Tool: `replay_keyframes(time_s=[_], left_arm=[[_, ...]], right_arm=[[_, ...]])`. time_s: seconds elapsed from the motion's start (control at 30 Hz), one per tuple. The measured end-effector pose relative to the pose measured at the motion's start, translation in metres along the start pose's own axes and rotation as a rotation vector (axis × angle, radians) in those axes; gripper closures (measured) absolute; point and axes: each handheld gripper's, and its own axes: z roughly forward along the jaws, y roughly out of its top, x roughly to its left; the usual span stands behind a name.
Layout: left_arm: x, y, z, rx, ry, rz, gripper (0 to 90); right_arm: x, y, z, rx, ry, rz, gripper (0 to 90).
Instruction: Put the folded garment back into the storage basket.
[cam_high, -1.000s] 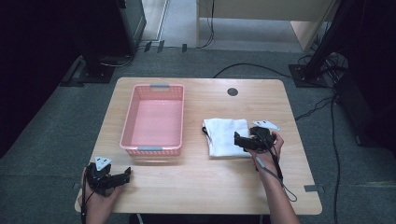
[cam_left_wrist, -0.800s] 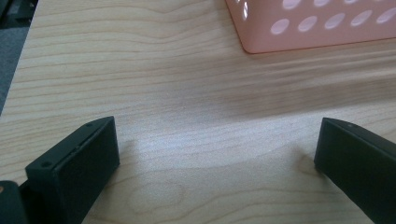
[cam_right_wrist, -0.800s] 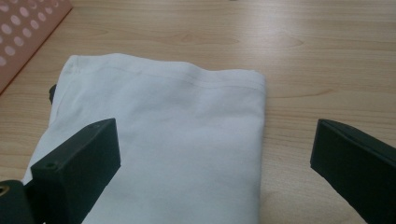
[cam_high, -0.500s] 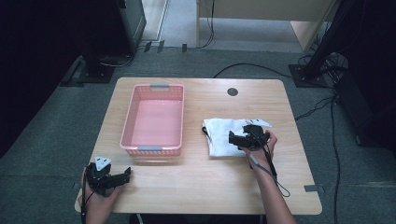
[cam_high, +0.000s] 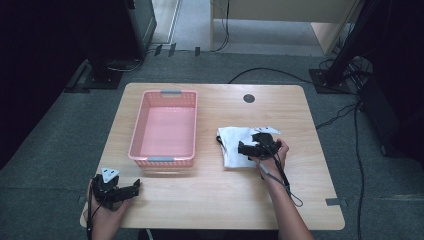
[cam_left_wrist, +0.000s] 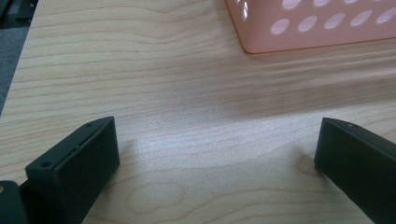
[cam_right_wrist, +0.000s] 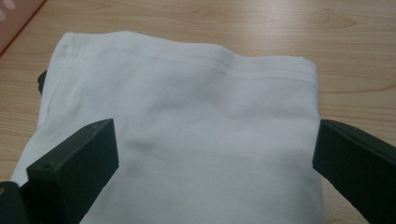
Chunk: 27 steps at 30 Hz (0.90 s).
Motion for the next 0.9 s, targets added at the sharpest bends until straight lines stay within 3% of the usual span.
replay_keyframes(time_s=[0.63, 0.83, 0.9], left_arm=[[0.0, 0.0, 0.0, -0.001, 0.0, 0.0, 0.0], [0.0, 0.0, 0.0, 0.0, 0.0, 0.0, 0.0], [0.0, 0.0, 0.0, 0.0, 0.0, 0.0, 0.0]], right_arm=[[0.012, -0.002, 0.023, 0.023, -0.014, -0.005, 0.0], [0.015, -0.006, 0.025, 0.003, -0.031, -0.038, 0.0], [0.014, -0.012, 0.027, -0.042, -0.009, -0.041, 0.0]])
